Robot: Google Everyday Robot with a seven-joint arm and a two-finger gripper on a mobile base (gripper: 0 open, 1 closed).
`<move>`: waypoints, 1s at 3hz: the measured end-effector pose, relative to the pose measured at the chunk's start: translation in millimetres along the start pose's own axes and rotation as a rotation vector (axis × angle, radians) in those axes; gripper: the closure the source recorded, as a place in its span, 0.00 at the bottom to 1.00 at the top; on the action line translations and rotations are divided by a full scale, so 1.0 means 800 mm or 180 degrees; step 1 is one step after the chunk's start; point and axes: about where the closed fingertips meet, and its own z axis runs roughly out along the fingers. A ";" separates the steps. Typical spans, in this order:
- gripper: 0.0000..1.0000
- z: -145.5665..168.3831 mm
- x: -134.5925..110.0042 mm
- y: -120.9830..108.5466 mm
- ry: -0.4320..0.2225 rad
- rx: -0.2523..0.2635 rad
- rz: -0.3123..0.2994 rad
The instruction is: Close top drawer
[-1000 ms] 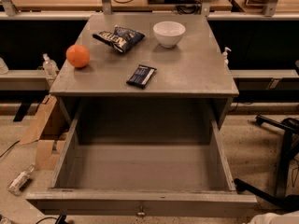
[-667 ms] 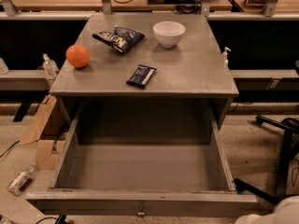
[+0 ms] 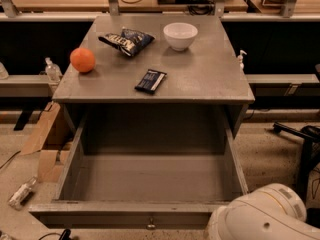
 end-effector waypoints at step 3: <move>1.00 0.011 -0.025 -0.088 0.0220 0.0163 -0.0265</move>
Offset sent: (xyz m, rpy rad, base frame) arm 0.1513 0.0093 0.0040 -0.1804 -0.1107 0.1442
